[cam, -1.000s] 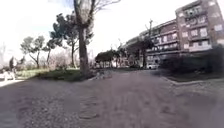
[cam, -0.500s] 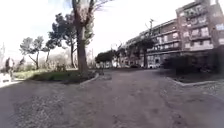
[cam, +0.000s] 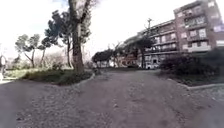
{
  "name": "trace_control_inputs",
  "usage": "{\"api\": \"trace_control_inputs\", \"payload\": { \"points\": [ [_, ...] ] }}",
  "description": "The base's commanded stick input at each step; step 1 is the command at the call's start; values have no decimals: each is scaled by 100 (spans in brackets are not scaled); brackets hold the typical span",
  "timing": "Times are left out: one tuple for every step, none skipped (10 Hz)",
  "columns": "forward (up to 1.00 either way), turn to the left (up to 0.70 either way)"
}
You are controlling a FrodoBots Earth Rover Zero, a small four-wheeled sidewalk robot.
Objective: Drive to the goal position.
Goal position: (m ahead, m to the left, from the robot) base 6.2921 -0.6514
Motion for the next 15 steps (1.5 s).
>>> {"api": "trace_control_inputs", "payload": {
  "points": [
    [70,0],
    [70,0],
    [70,0],
    [70,0],
    [70,0],
    [70,0],
    [70,0],
    [70,0],
    [70,0],
    [70,0],
    [70,0],
    [70,0],
    [70,0],
    [70,0],
    [70,0]
  ]
}}
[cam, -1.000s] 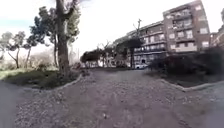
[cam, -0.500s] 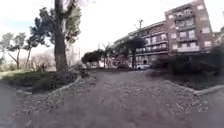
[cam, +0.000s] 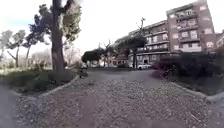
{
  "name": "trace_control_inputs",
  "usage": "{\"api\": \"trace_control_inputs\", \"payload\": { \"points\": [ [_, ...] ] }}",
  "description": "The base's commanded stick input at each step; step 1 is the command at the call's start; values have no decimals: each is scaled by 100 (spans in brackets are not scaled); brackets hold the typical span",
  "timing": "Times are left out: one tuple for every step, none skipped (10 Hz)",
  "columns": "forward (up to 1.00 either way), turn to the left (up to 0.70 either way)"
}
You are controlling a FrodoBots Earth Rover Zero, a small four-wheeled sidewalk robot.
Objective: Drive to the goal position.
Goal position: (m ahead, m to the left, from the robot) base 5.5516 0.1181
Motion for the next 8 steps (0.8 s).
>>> {"api": "trace_control_inputs", "payload": {
  "points": [
    [70,0],
    [70,0],
    [70,0],
    [70,0],
    [70,0],
    [70,0],
    [70,0],
    [70,0]
  ]
}}
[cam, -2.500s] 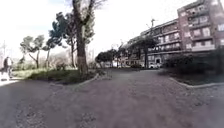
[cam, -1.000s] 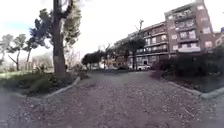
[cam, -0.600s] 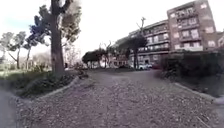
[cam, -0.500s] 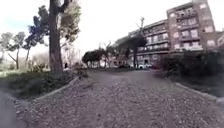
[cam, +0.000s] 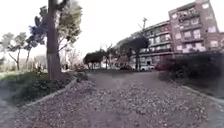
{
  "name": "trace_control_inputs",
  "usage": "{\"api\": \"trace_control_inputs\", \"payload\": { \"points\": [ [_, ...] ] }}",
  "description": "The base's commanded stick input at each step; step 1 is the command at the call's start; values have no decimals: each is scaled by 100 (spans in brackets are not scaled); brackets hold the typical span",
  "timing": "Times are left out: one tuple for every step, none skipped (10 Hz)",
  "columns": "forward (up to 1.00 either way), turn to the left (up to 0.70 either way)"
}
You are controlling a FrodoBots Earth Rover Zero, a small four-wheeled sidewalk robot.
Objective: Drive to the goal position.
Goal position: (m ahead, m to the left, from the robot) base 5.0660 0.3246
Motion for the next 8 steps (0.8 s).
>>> {"api": "trace_control_inputs", "payload": {
  "points": [
    [70,0],
    [70,0],
    [70,0],
    [70,0],
    [70,0],
    [70,0],
    [70,0],
    [70,0]
  ]
}}
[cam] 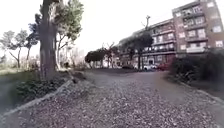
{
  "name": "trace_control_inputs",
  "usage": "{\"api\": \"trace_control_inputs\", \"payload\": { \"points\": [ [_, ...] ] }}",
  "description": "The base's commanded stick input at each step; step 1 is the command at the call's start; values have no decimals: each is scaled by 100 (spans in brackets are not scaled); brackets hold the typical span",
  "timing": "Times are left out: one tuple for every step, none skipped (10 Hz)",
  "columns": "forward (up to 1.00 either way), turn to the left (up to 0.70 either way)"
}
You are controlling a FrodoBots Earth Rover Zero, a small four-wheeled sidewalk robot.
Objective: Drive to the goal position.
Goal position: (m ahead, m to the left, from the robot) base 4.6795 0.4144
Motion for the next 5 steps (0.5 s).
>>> {"api": "trace_control_inputs", "payload": {
  "points": [
    [70,0],
    [70,0],
    [70,0],
    [70,0],
    [70,0]
  ]
}}
